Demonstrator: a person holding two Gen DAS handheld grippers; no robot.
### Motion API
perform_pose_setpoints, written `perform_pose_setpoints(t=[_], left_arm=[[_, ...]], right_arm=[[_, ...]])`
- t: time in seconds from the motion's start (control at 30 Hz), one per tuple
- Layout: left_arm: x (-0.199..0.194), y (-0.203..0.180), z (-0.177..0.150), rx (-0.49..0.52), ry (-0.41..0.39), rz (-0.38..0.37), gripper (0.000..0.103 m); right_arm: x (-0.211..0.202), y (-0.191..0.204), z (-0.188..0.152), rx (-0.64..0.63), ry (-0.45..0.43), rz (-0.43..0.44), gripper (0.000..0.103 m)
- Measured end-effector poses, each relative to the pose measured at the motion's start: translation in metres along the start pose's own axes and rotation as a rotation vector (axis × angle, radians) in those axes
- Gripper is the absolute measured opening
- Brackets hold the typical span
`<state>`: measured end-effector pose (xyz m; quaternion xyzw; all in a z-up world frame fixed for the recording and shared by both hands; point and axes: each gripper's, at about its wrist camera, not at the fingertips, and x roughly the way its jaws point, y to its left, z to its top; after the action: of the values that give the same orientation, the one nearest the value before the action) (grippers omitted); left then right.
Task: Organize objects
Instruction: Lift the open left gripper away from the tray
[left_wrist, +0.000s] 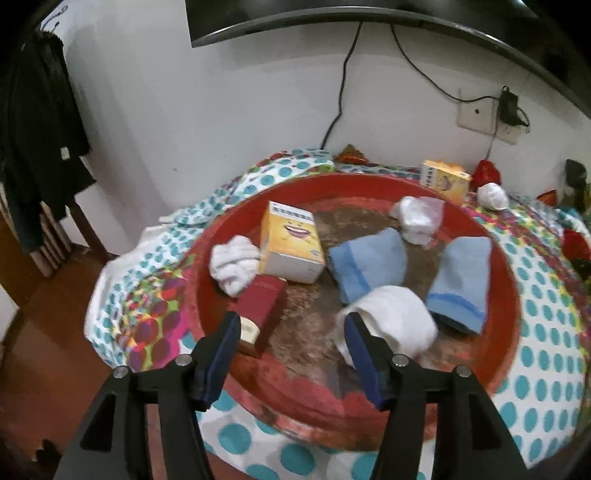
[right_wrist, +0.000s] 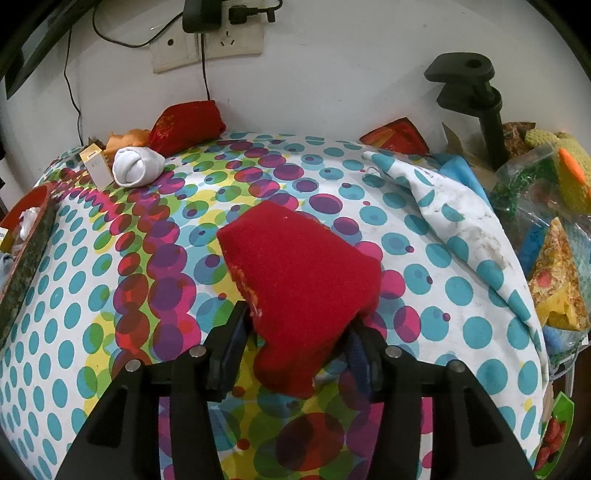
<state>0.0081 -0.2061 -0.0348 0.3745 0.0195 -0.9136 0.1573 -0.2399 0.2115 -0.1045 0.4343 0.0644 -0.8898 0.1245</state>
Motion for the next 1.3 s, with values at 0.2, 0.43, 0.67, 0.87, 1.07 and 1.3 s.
perform_pose_setpoints(t=[0.2,0.43,0.67,0.87,1.07,1.3], left_arm=[[-0.005,-0.003,-0.005,0.005,-0.016,-0.029,0.061],[-0.014,-0.012,-0.008,0.085,-0.059,-0.007,0.061],[-0.011,0.0,-0.01,0.041,-0.033,-0.033,0.061],[-0.019,0.0,-0.012,0.068,-0.063,0.005,0.061],[-0.027,-0.002,-0.011,0.088,-0.08,0.01,0.061],[-0.03,-0.008,-0.012,0.132,-0.07,0.022,0.061]], right_arm=[[0.003,-0.002,0.004,0.015,0.003,0.014,0.061],[-0.001,-0.01,0.008,0.118,-0.043,0.052,0.049],[-0.006,0.0,0.006,0.121,-0.043,-0.009,0.032],[-0.014,0.007,0.003,0.107,-0.051,-0.04,0.032],[-0.023,0.012,-0.003,0.098,-0.037,-0.041,0.032],[-0.038,0.027,-0.009,0.062,-0.026,-0.016,0.032]])
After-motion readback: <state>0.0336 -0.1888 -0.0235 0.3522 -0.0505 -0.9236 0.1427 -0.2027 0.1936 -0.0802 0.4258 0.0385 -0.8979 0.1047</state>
